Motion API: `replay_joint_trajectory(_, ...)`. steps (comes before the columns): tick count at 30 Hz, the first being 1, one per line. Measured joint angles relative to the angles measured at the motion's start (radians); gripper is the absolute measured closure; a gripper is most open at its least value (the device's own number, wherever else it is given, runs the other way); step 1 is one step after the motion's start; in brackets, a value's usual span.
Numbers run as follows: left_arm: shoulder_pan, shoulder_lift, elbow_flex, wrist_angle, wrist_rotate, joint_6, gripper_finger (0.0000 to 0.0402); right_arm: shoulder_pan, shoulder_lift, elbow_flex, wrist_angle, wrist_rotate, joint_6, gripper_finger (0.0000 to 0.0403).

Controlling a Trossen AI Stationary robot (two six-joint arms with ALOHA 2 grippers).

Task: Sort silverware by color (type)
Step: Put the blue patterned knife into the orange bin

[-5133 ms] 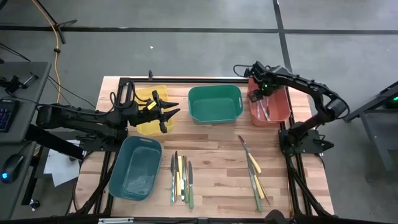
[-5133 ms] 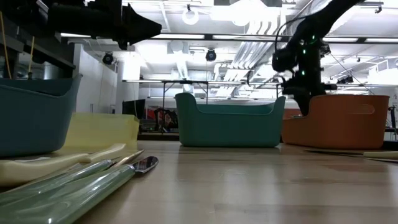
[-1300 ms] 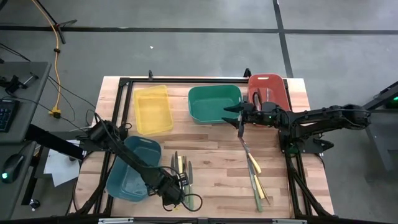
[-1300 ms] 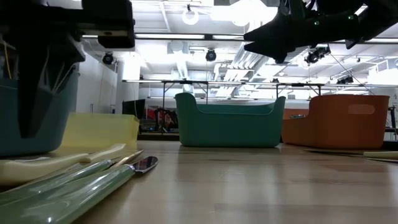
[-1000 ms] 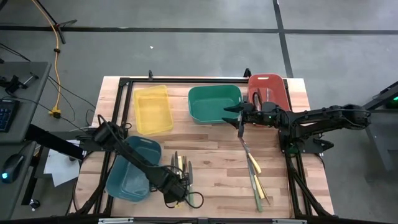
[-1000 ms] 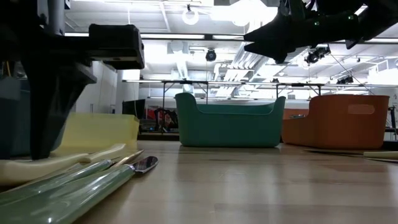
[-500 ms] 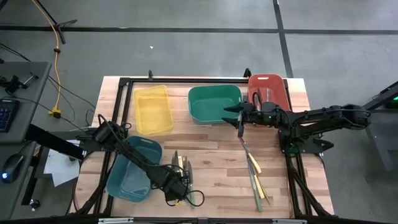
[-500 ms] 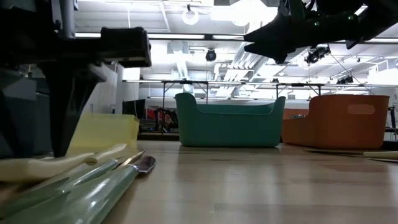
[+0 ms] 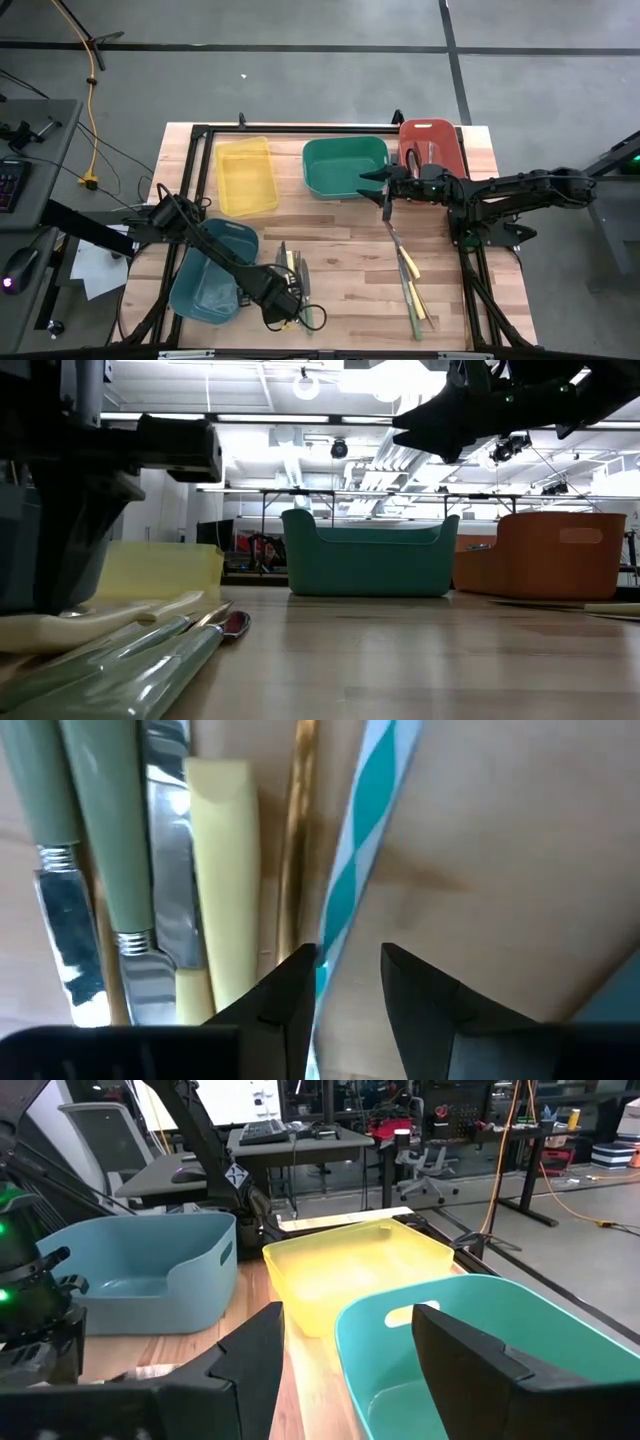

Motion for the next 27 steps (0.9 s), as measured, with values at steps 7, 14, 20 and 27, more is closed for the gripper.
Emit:
replay_joint_trajectory(7, 0.011, 0.000, 0.000, 0.013, 0.002, 0.020, 0.0296, 0.000, 0.000, 0.000, -0.001, -0.001, 0.000, 0.0199)
replay_joint_trajectory(14, 0.028, 0.000, 0.000, 0.020, 0.011, 0.021, 0.0296, 0.000, 0.000, 0.000, -0.002, -0.001, 0.018, 0.0199)
replay_joint_trajectory(20, 0.028, 0.009, 0.000, 0.019, 0.064, 0.022, 0.0296, 0.000, 0.000, 0.000, -0.003, -0.001, 0.018, 0.0199)
replay_joint_trajectory(27, 0.035, 0.013, -0.020, 0.055, 0.067, 0.028, 0.0296, 0.000, 0.000, 0.000, -0.010, -0.001, 0.018, 0.0199)
